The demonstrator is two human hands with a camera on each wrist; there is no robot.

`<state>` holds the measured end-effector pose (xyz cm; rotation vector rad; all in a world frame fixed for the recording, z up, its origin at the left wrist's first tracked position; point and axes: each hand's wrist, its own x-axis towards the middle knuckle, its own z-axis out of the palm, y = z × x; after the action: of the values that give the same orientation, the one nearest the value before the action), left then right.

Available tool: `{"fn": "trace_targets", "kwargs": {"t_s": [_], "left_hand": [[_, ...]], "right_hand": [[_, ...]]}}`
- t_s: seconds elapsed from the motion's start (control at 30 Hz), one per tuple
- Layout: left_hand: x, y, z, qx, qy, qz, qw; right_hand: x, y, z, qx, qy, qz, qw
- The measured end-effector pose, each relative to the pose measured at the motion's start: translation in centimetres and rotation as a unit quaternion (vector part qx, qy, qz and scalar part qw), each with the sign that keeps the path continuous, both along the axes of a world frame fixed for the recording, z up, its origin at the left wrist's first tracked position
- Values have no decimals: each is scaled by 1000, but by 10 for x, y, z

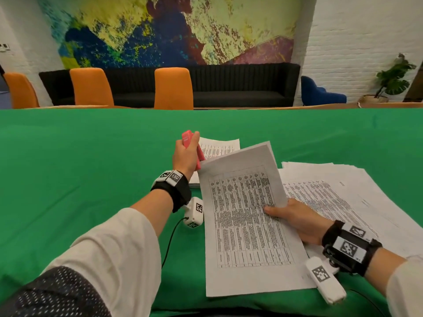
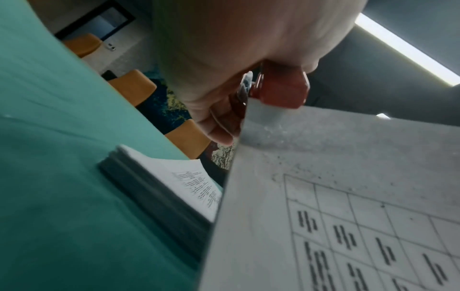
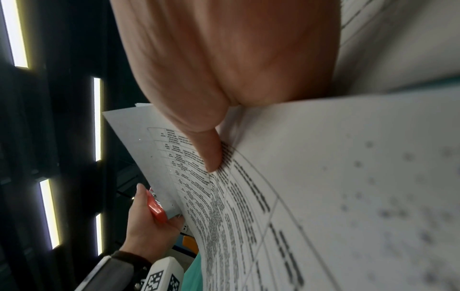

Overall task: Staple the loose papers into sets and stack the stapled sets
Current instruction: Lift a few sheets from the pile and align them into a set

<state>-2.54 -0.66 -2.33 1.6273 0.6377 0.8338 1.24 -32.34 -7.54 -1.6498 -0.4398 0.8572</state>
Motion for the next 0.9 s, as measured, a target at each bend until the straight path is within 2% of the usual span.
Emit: {"fn": "trace_targets", "kwargs": {"t_s": [0.1,0.2,0.33,0.43,0.5,0.77,0.9], "left_hand": [[0,3,0,-32,-33,-2,999],[3,-1,11,-50,-63,-45,996],[5,-13,22,28,-48,-93,994],[5,-16,19,92,-2,-90,992],[5,-14,13,105,13,-85,991],[5,2,-11,-2,17,-61,998],[3,-5,-24,-14,33,-57,998]], "right_hand": [[-1,0,1,-8,-13,8,1000],[0,0,0,-10,-17,11,1000],[-1,1,2,-10,-15,12,1000],[0,0,1,-12,-11,12,1000],[0,0,0,-10,-6,10,1000],[4,-1,-2,3,10,4,1000],[5,0,-4,7,13,0,1000]]}}
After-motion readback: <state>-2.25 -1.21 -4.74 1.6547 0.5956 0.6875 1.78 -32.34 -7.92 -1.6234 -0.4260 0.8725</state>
